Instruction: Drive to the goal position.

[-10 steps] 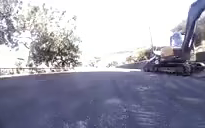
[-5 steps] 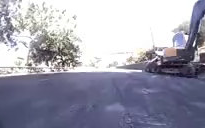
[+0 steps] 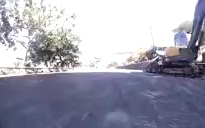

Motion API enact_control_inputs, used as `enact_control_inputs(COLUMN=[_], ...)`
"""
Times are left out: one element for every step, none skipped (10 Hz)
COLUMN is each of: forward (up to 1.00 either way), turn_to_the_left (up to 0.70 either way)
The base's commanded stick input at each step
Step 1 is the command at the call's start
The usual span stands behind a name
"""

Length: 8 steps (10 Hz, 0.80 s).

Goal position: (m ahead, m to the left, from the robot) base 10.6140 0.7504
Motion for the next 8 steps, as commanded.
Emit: enact_control_inputs(forward=[0.5, 0.5, 0.5, 0.5, 0.5, 0.5, 0.5, 0.5], turn_to_the_left=[0.0, 0.0, 0.0, 0.0, 0.0, 0.0, 0.0, 0.0])
